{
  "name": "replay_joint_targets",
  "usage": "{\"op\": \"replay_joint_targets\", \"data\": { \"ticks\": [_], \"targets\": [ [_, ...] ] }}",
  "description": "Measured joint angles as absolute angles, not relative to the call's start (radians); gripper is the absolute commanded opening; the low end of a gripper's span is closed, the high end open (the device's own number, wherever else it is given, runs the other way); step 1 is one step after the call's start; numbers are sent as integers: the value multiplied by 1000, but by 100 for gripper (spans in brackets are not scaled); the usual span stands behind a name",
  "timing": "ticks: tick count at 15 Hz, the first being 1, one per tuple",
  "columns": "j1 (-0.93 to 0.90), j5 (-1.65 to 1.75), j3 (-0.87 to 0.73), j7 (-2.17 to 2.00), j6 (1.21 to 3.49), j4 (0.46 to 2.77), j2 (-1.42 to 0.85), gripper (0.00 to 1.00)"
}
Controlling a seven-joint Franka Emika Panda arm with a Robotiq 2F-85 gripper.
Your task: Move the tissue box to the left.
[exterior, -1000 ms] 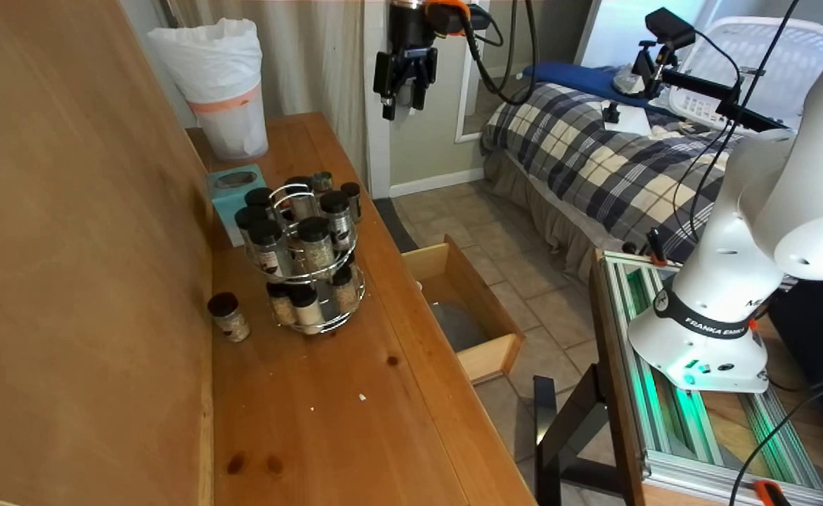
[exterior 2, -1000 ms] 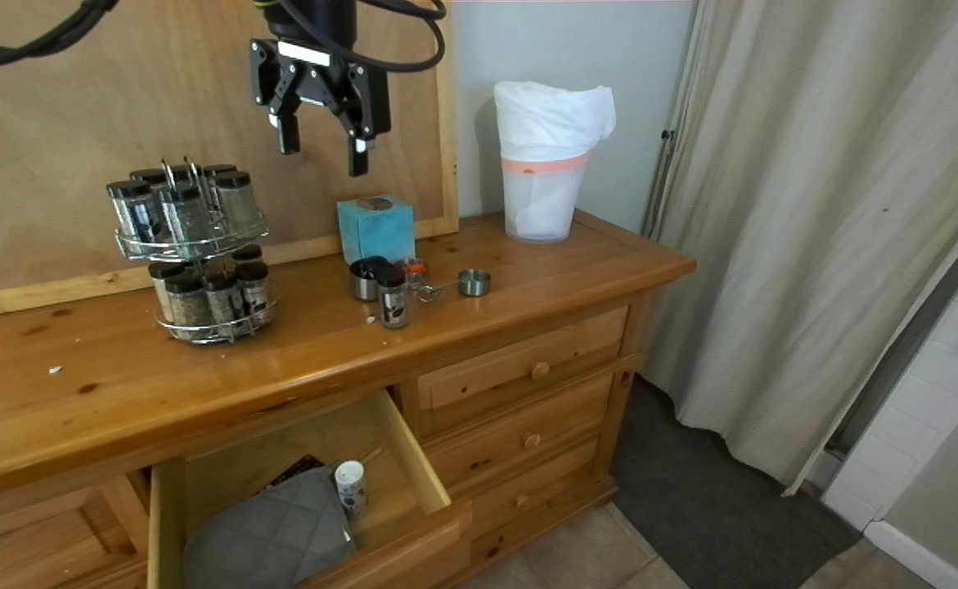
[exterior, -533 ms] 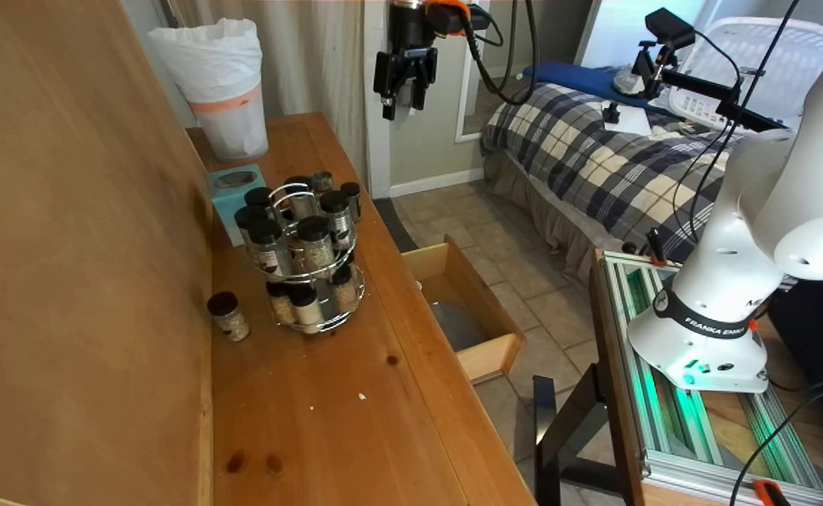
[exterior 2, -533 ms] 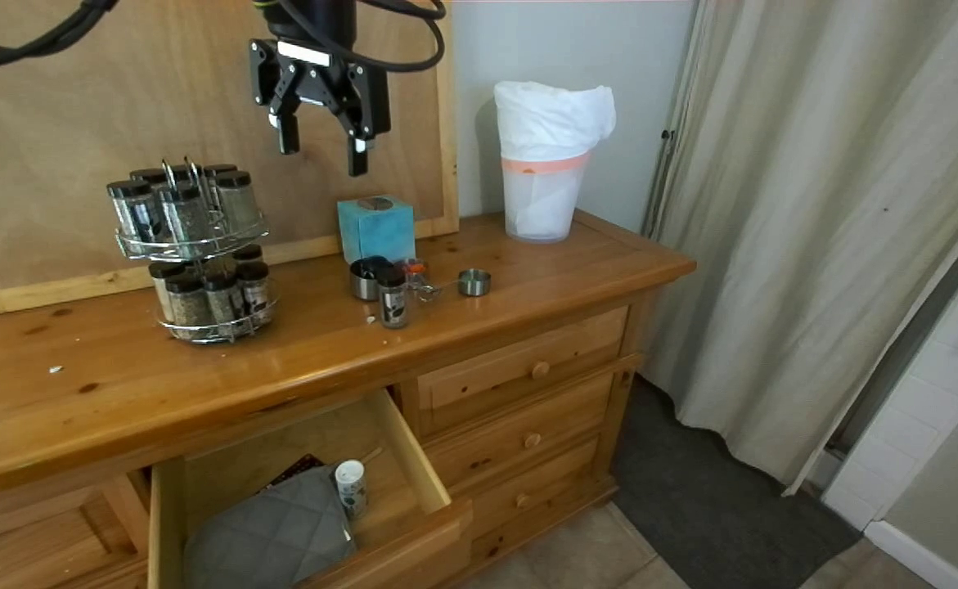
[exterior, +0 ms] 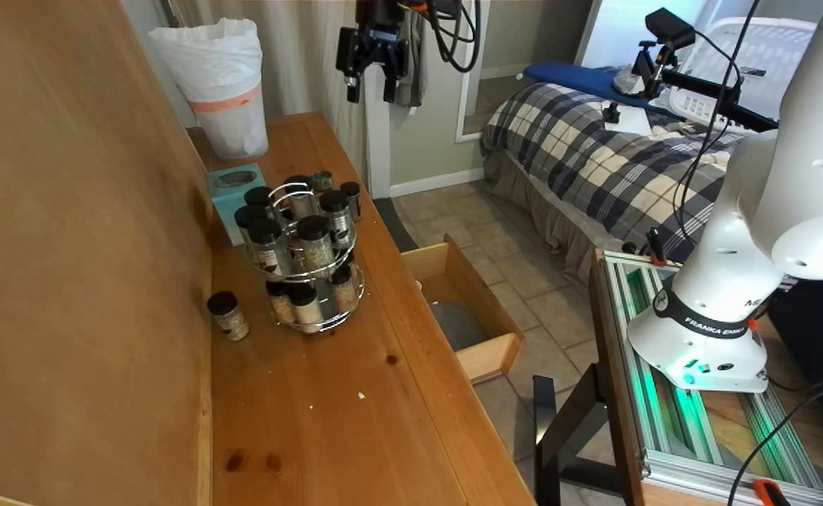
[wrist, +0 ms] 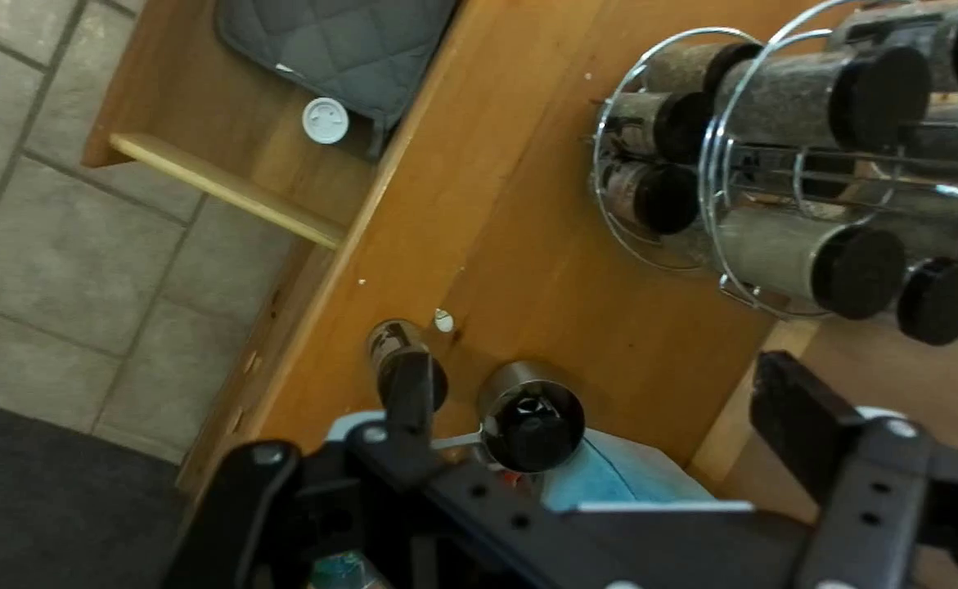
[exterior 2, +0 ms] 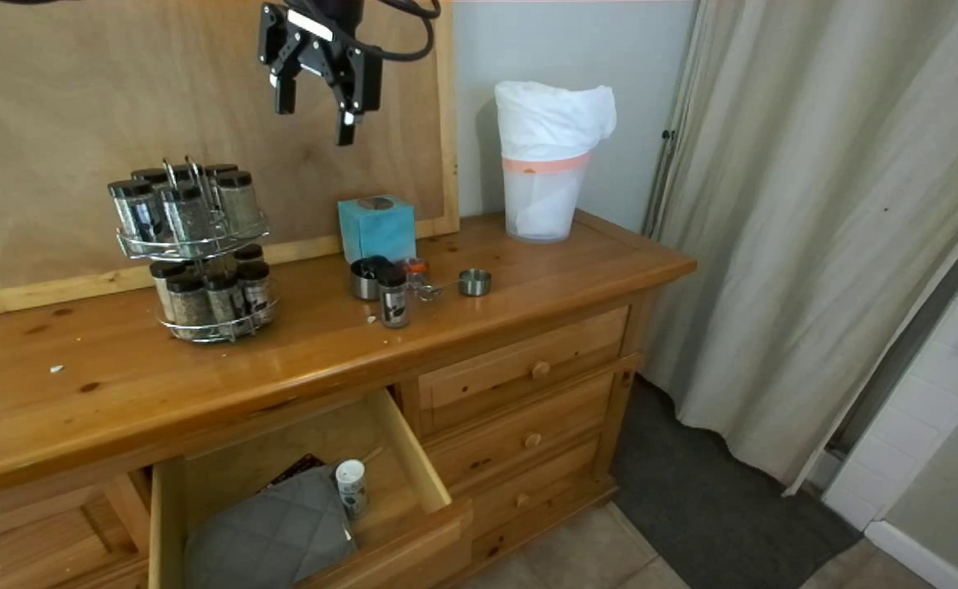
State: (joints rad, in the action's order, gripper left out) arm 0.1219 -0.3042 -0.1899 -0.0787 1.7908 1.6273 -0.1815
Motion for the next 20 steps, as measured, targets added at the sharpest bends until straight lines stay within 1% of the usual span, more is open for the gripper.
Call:
{"op": "replay_joint_targets", "data": {
  "ticks": [3,8,20],
  "targets": [
    [135,-358,-177,-187,1716,1480,-306,100],
    [138,-357,-165,-409,1662,1247,-520,100],
    [134,-254,-158,-651,1635,749,-904,100]
  ]
}}
